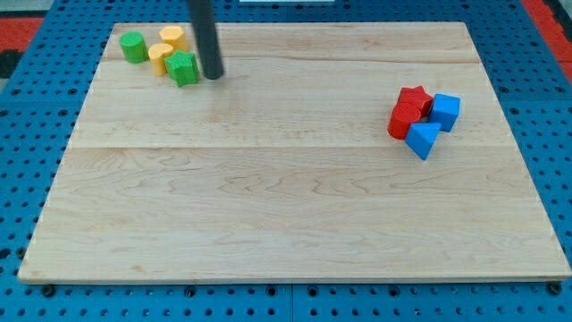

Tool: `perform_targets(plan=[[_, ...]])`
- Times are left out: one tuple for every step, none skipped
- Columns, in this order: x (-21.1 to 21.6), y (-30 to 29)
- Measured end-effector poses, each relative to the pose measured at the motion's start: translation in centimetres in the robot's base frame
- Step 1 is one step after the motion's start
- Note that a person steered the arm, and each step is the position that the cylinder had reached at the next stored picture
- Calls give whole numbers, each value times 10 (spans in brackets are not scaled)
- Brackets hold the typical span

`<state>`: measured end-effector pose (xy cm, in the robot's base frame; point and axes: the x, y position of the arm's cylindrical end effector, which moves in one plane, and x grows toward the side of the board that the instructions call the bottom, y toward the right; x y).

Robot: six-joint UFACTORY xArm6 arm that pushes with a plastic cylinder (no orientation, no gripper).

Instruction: Put the green circle at the bottom of the yellow hexagon

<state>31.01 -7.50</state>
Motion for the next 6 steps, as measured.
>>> perform_targets(plan=[[49,-1],[75,-110],[47,-226],[-22,-224],[-71,-219],[-51,-148]])
